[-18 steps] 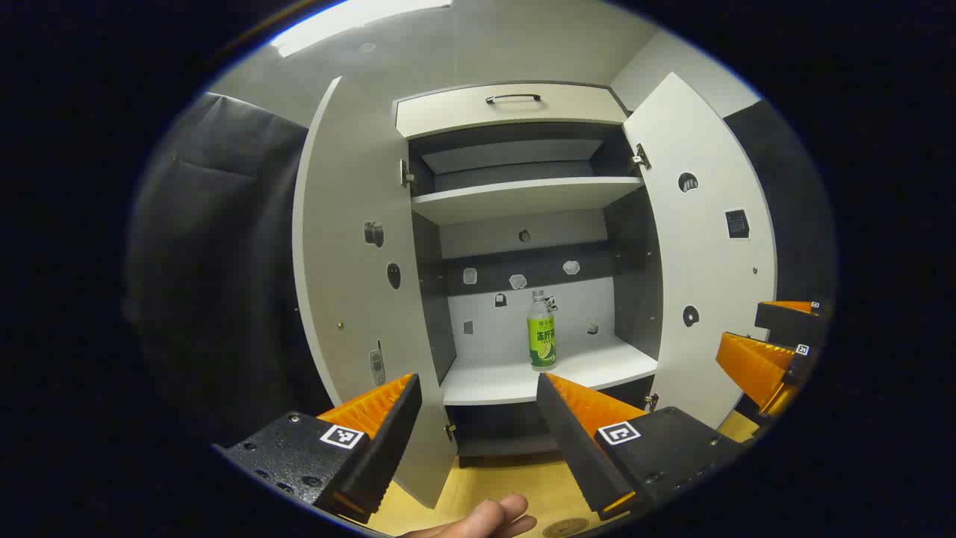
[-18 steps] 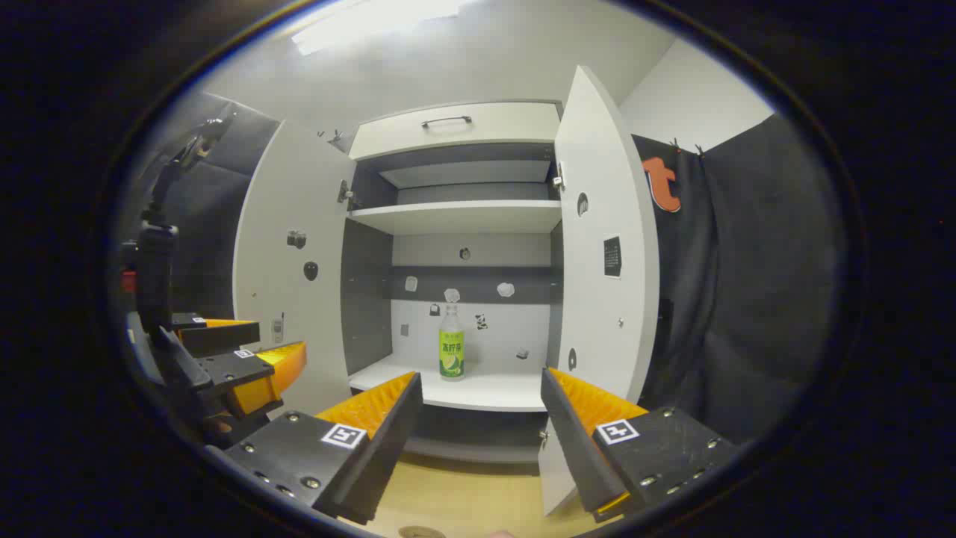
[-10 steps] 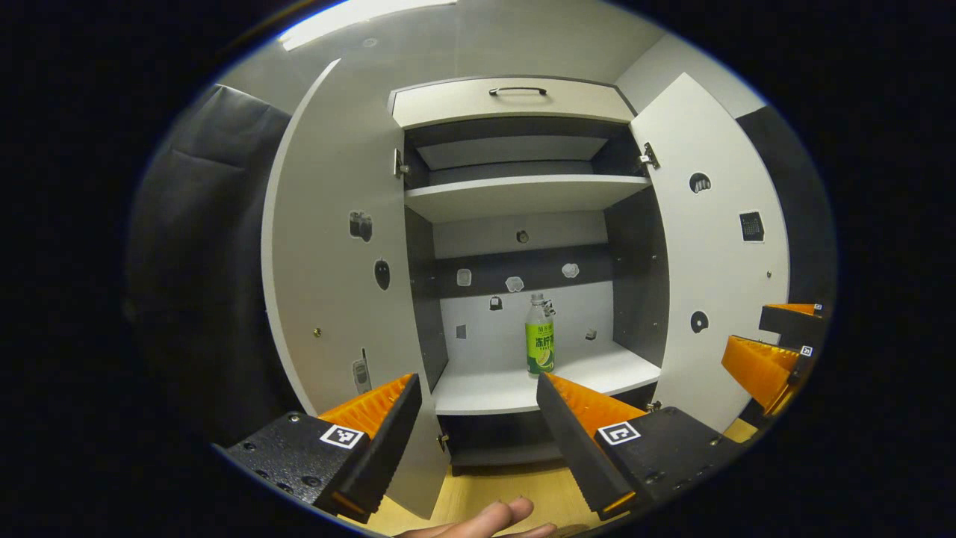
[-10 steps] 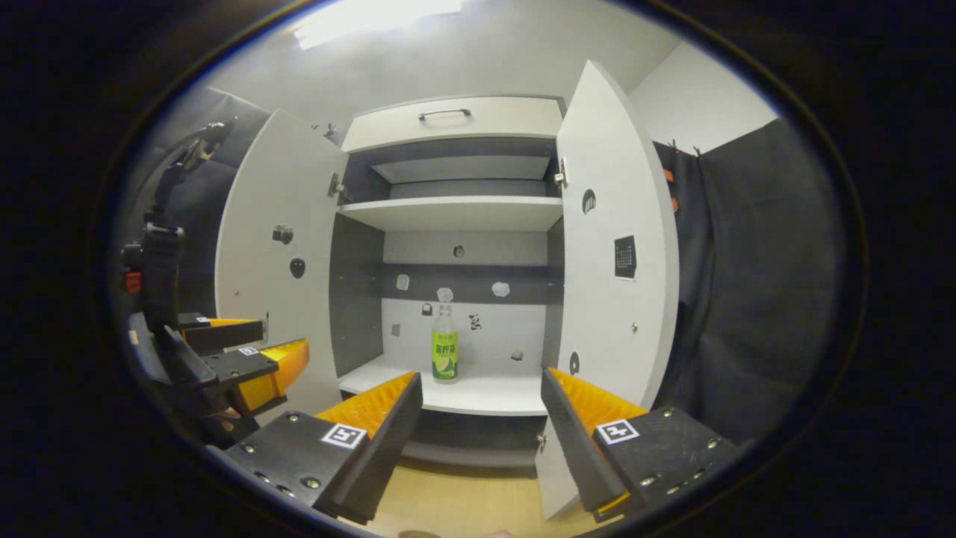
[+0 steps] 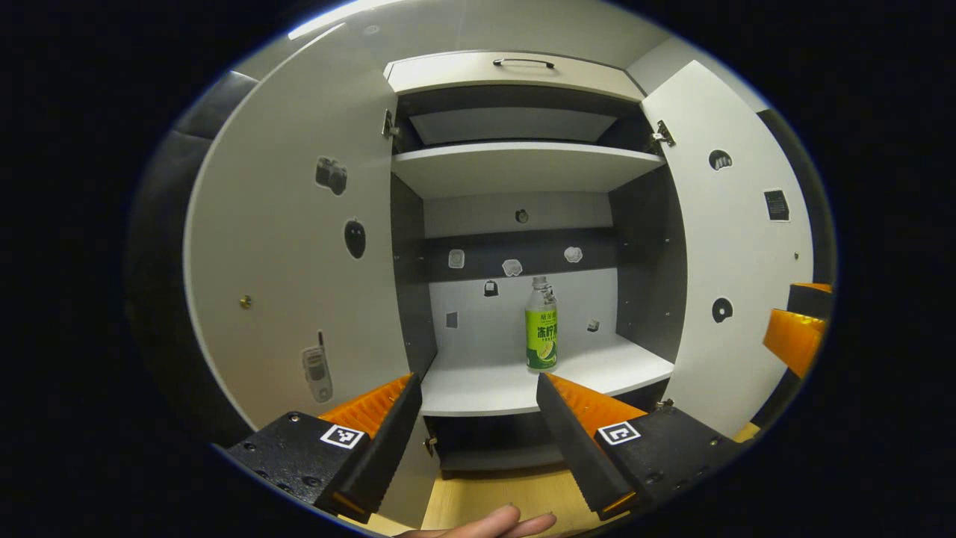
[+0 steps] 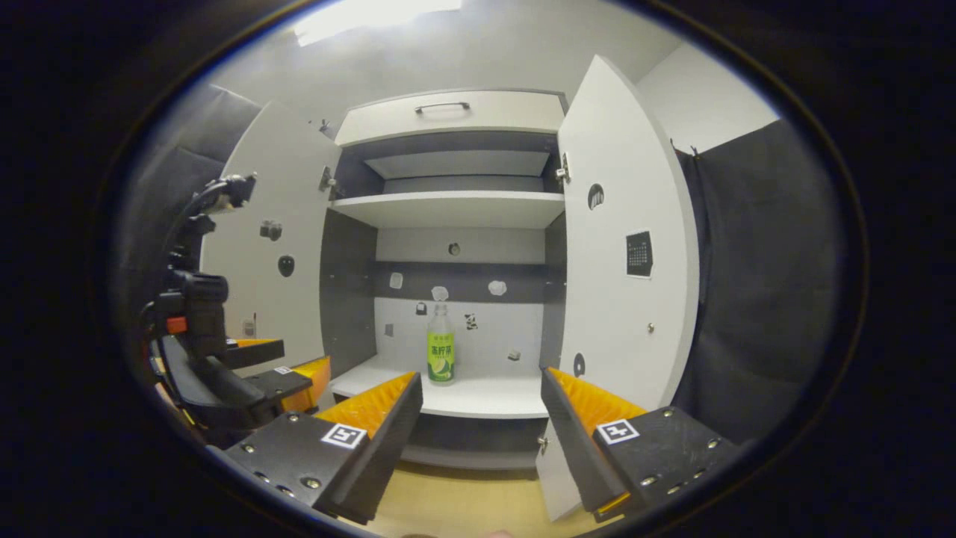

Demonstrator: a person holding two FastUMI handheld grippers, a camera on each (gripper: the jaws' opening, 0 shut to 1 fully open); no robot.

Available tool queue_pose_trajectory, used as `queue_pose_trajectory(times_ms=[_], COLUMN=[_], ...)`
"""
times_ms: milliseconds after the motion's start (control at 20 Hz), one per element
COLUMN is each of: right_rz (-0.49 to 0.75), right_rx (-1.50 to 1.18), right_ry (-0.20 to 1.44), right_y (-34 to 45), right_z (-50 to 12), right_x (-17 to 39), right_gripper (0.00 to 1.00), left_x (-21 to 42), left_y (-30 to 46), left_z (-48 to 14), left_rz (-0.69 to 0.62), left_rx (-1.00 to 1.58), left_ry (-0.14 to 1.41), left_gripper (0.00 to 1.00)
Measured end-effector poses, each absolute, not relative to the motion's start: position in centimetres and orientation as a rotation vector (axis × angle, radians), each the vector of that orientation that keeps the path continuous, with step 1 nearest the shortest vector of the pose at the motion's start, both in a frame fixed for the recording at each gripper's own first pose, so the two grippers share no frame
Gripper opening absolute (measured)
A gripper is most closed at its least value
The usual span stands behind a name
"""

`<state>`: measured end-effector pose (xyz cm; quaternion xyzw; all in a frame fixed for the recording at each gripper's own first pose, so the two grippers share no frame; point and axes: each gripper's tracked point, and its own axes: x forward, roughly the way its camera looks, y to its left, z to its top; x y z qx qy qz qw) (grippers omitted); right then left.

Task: Grasp the bottle in the cabinet with the left hand and place it on the coaster, then close the right door with the right hand and the left door with the left hand.

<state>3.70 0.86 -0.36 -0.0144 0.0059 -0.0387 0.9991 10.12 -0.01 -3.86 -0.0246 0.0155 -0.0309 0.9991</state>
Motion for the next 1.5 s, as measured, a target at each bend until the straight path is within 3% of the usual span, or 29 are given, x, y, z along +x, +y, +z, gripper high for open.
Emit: queue_pose_trajectory(times_ms=[650,1150,1500], right_rz=[-0.199,-0.301,-0.34], right_rx=[0.026,-0.03,-0.053], right_ry=[-0.006,0.005,0.002], right_y=[-3.6,-7.8,-9.0], right_z=[0.5,0.3,0.3], right_x=[4.8,1.2,-1.5], right_gripper=[0.96,0.96,0.96], left_x=[25.0,36.4,40.7], left_y=[-6.5,-10.9,-12.0], left_z=[-4.4,-6.8,-8.7], left_rz=[-0.107,-0.128,-0.109], left_rx=[-0.095,-0.139,-0.118], left_ry=[-0.025,0.012,0.104], left_gripper=[0.98,0.98,1.0])
